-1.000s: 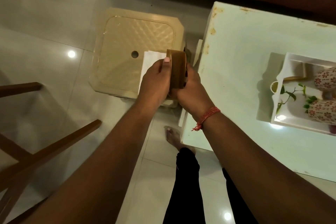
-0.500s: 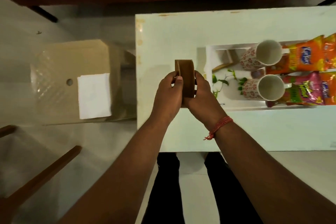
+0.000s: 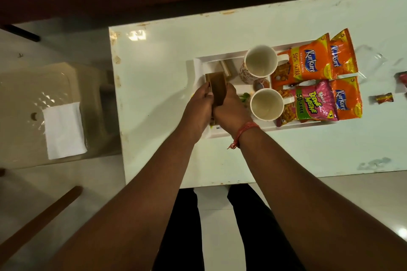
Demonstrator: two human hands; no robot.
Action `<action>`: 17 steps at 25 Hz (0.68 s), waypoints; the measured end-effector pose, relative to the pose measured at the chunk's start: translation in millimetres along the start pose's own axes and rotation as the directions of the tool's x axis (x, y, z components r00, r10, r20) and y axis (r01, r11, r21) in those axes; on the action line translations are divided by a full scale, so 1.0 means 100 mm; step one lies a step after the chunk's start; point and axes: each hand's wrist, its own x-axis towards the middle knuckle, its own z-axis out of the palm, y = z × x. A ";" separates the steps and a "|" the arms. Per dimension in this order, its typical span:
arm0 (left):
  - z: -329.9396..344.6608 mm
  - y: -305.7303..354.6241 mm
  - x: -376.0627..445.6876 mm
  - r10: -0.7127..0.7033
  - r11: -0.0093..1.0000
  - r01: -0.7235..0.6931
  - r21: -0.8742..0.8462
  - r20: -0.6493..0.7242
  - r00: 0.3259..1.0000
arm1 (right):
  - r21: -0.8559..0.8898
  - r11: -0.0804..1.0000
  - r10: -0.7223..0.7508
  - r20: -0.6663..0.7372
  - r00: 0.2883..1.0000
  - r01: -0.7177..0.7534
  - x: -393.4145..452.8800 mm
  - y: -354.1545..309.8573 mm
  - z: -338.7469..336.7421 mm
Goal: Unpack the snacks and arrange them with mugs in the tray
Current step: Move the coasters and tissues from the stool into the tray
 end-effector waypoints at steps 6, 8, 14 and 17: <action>-0.05 -0.05 0.13 0.042 0.998 -0.041 0.037 -0.007 0.999 | -0.051 0.998 0.022 0.004 1.000 -0.022 0.06 -0.04 0.00; -0.12 -0.09 0.12 0.075 0.997 -0.074 0.031 -0.055 0.996 | -0.115 0.993 -0.025 -0.056 0.998 0.019 -0.03 -0.06 0.00; -0.88 -0.34 -0.04 0.149 0.986 -0.163 -0.039 -0.239 0.960 | -0.275 0.921 -0.329 -0.171 0.929 0.275 -0.36 -0.26 0.50; -1.43 -0.46 -0.07 0.151 0.986 -0.166 -0.020 -0.324 0.934 | -0.270 0.932 -0.260 -0.034 0.965 0.241 -0.43 -0.36 1.02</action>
